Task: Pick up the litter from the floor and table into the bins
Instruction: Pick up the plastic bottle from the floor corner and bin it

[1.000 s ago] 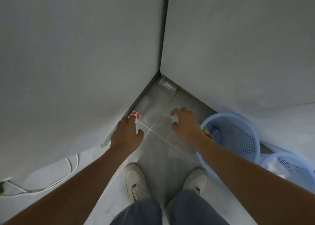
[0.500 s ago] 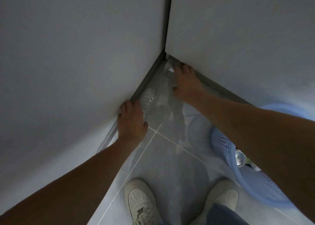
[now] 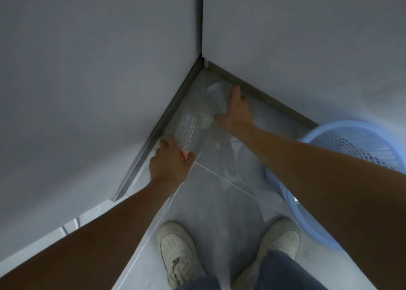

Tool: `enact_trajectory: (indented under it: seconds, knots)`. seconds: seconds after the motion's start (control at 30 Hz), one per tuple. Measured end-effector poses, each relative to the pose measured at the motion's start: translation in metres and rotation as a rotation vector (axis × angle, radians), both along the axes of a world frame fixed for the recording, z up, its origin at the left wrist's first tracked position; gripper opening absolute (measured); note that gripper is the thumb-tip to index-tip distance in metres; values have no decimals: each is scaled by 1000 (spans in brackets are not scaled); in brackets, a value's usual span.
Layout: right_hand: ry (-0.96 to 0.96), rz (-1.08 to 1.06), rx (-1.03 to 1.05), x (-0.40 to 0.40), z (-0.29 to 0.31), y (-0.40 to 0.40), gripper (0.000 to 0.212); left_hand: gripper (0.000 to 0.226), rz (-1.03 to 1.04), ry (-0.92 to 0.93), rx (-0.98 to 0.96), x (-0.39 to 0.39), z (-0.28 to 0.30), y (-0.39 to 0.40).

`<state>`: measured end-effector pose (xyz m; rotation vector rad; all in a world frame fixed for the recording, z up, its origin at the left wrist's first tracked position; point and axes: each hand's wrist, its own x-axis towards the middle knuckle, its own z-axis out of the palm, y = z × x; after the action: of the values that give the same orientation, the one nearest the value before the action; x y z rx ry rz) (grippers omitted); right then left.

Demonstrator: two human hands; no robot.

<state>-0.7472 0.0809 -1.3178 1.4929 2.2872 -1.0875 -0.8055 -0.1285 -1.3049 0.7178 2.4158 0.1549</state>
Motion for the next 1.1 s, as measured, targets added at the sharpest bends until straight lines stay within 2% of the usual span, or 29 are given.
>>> enact_trajectory:
  seconds: [0.2,0.27,0.33,0.4,0.5,0.6,0.73,0.9,1.0,1.1]
  knots:
    - [176,-218,-32,69,98,-53,62,75,150,-103,131,49,104,-16]
    - [224,-264,-4,102,146,-70,61,73,226,-193,165,67,147,-15]
    - [242,-314,22,139,192,-80,60,81,293,-301,177,84,187,-9]
    - [271,-369,46,180,230,-84,56,91,302,-398,174,102,222,0]
    - [285,-469,62,241,265,-75,51,86,273,-506,262,136,256,18]
    - [204,-563,80,289,267,-59,53,72,288,-579,338,178,267,45]
    - [61,-618,17,320,242,-30,51,66,400,-655,250,222,251,88]
    - [19,-475,41,312,210,-5,55,62,551,-669,111,233,208,127]
    - [-2,-416,64,304,196,5,54,68,519,-696,94,232,196,141]
    - [-60,-357,9,297,195,10,47,73,342,-619,68,233,207,137]
